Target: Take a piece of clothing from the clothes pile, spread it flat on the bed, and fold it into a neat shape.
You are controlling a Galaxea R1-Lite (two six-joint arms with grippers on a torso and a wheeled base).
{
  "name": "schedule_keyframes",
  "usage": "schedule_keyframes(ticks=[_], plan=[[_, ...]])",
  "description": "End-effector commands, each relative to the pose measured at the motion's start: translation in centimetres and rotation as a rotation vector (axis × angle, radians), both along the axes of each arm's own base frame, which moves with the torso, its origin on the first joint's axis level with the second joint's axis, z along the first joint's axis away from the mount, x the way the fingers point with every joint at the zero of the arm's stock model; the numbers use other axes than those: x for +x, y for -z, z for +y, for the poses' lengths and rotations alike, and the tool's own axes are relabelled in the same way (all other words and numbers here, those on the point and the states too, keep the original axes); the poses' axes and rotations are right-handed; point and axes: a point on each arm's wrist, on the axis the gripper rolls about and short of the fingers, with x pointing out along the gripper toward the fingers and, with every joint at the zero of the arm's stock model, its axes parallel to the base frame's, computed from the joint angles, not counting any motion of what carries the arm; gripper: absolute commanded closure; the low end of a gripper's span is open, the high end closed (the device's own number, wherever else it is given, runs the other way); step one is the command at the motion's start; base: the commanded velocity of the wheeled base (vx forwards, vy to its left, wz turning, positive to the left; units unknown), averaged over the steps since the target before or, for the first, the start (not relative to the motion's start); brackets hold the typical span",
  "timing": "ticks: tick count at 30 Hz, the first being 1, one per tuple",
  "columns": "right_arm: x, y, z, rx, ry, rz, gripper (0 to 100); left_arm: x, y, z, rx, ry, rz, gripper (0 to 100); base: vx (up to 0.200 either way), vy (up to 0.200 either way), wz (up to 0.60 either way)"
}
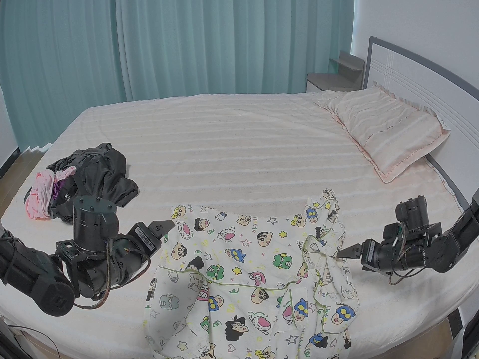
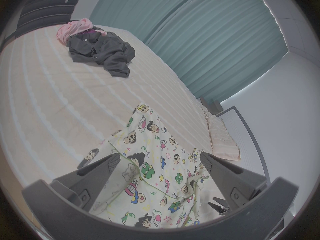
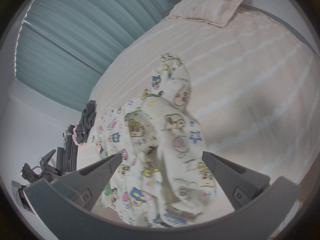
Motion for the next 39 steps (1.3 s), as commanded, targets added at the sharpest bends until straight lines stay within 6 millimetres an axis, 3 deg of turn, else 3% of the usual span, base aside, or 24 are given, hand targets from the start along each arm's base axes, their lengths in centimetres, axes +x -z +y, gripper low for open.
schedule_keyframes(ticks=[1,5,18,19,26,39], plan=[[-0.6,2.8,-2.8,-0.021,0.028,0.082,0,-0.6,0.4,-1.0,-0.025,0.025,0.024,0,0.0,0.0,0.0],[-0.5,4.6,-3.2,-0.049,0.014,0.131,0,-0.9,0.6,-1.0,-0.024,0.028,0.036,0,0.0,0.0,0.0],[0.4,6.4,-2.3,-0.052,-0.01,0.176,0,-1.0,0.9,-1.0,-0.026,0.02,0.051,0,0.0,0.0,0.0],[0.4,6.4,-2.3,-0.052,-0.01,0.176,100,-1.0,0.9,-1.0,-0.027,0.02,0.049,0,0.0,0.0,0.0],[0.6,7.3,-2.1,-0.057,-0.015,0.19,100,-1.0,0.9,-1.0,-0.028,0.022,0.05,0,0.0,0.0,0.0],[0.9,5.1,-2.2,-0.039,-0.004,0.091,100,-0.9,0.8,-1.0,-0.03,0.018,0.042,0,0.0,0.0,0.0]])
